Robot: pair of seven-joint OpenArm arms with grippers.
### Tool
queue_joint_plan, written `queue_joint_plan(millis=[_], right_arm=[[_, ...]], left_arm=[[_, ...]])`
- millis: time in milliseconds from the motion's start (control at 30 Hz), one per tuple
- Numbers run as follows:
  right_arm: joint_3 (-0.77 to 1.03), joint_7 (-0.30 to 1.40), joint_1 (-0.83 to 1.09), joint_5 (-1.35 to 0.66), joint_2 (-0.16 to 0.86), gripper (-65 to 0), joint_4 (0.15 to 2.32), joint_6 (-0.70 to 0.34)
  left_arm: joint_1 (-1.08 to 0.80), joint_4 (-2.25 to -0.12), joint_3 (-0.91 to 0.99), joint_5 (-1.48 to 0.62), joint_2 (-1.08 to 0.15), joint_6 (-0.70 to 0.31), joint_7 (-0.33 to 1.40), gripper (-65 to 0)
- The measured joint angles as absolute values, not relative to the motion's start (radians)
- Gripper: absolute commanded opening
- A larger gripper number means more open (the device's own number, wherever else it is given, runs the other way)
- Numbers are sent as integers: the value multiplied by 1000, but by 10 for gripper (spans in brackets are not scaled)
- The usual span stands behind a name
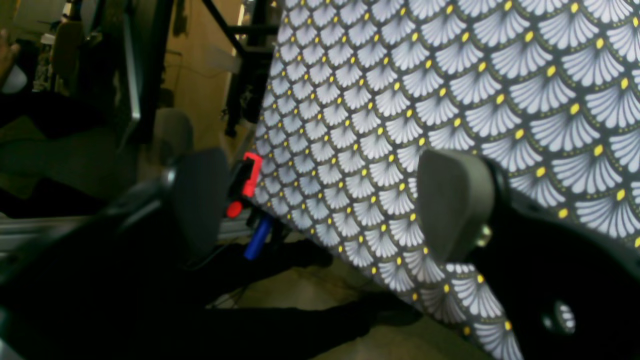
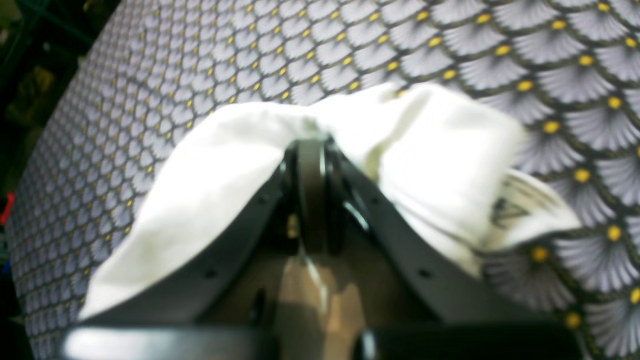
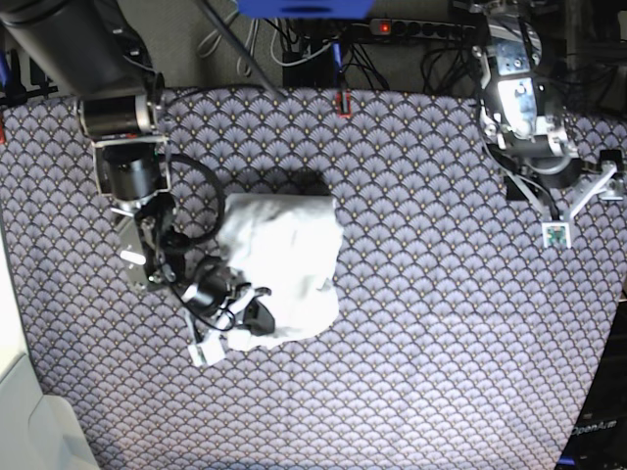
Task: Fold the T-shirt properly
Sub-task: 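Press and tuck the bundle edges flat with the right gripper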
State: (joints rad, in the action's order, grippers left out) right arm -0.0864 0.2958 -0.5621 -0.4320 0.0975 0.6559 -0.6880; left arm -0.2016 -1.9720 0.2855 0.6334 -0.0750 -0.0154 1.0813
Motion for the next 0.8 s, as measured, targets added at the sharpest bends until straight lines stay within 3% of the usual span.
queue_joint_plan(millis=[267, 600, 800], right_arm=[[-83, 239, -579, -427, 102, -650, 607, -688], [-92, 477, -419, -427, 80, -650, 1161, -685], [-223, 504, -373, -431, 16, -650, 1222, -691]], left_arm=[[-201, -1972, 285, 631, -75, -15, 1081, -73], [-202, -1973, 284, 628, -75, -15, 1073, -73], [-202, -1973, 284, 630, -75, -15, 1074, -73]])
